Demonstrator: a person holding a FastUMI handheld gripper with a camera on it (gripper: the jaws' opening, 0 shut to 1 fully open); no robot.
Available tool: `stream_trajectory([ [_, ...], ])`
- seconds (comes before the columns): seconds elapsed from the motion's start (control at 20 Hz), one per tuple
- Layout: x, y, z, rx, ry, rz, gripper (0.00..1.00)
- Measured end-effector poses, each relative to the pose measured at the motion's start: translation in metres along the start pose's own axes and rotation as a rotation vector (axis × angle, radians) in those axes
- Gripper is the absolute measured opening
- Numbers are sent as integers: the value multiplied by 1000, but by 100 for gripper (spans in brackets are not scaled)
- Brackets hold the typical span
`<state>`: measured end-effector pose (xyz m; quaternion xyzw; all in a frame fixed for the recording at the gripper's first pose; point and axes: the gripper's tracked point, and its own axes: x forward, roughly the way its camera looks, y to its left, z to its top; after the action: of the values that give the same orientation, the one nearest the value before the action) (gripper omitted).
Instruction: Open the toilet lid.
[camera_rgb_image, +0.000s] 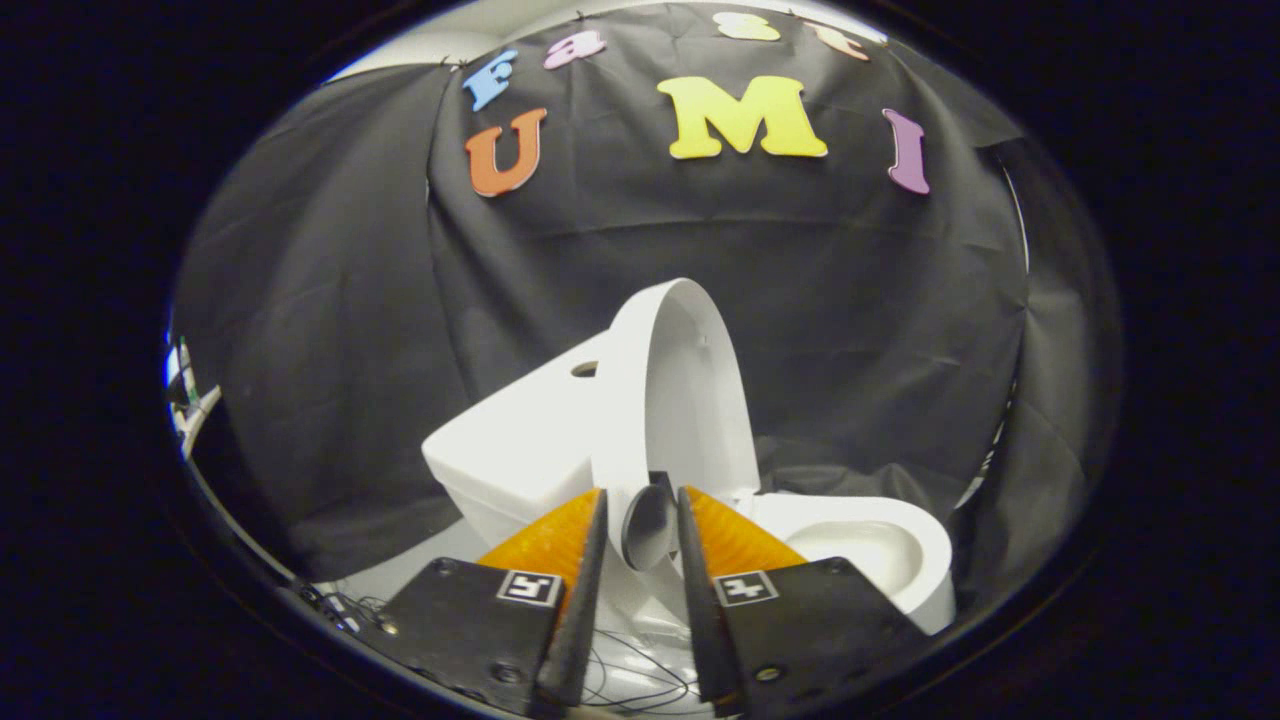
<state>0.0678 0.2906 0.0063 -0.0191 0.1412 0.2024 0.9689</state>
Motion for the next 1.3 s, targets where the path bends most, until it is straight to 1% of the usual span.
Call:
stream_trajectory([
  [0.05,-9,-1,11,-2,-33,12,56],
  [0.15,-27,-10,23,0,-107,4,77],
  [0.3,-57,-37,37,8,-210,-45,89],
  [0.35,-68,-47,40,4,-239,-64,92],
  [0.45,-89,-72,43,3,-292,-104,92],
  [0.6,-114,-111,32,8,-322,-155,93],
  [0.7,-125,-142,19,27,-317,-196,98],
  [0.8,-133,-172,2,64,-303,-227,98],
  [0.95,-143,-216,-32,79,-266,-294,98],
  [1.0,-146,-227,-40,83,-258,-305,98],
  [1.1,-151,-242,-57,97,-251,-299,98],
  [1.3,-163,-272,-77,117,-303,-318,98],
])
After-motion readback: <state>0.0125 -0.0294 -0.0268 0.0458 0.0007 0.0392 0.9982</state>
